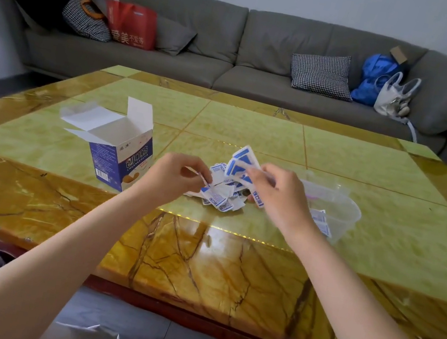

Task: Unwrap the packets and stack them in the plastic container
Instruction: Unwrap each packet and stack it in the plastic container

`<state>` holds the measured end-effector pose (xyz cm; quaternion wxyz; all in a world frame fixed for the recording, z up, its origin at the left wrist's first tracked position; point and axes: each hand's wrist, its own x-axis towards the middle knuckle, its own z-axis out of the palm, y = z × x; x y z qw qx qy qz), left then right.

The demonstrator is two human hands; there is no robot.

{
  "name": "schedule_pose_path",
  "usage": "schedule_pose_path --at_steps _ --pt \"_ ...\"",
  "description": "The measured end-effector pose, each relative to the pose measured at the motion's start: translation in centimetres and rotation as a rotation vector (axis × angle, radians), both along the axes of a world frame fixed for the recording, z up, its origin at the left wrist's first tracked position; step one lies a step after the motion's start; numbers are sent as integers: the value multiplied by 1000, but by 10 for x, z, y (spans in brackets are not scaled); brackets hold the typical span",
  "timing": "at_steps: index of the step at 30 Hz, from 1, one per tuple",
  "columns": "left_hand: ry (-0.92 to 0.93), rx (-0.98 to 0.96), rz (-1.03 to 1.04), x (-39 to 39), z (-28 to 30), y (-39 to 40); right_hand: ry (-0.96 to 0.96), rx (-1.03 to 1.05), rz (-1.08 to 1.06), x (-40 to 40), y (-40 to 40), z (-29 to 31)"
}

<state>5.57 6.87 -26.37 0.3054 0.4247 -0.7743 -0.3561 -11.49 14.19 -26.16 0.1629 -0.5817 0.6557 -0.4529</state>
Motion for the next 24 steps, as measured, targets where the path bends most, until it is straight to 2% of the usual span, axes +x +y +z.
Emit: schedule_pose_path --at_steps 2,5,9,12,15,16,18,20,22,24 --pt "126 94 -20 4 2 -2 -235 32 17 -1 0 0" --pt "177 153 -80 8 3 -3 -269 90 68 2 4 6" --pt "230 265 -203 9 4 -3 -22 191 218 9 7 8" --pt "165 289 -280 5 7 0 105 220 279 12 6 4" --pt "179 239 -165 -3 4 -6 270 156 213 11 7 5" --pt "133 162 -97 -6 1 -10 381 135 181 11 7 4" --pt "-127 -76 -22 -12 -7 -19 577 129 185 11 11 -1" --pt "-423 -256 -88 -17 -22 -27 719 176 247 12 15 -9" --pt "-650 -307 -191 -21 -38 -33 815 230 291 13 19 -17" --pt "-747 -283 -178 -23 -50 -39 884 242 300 12 19 -22"
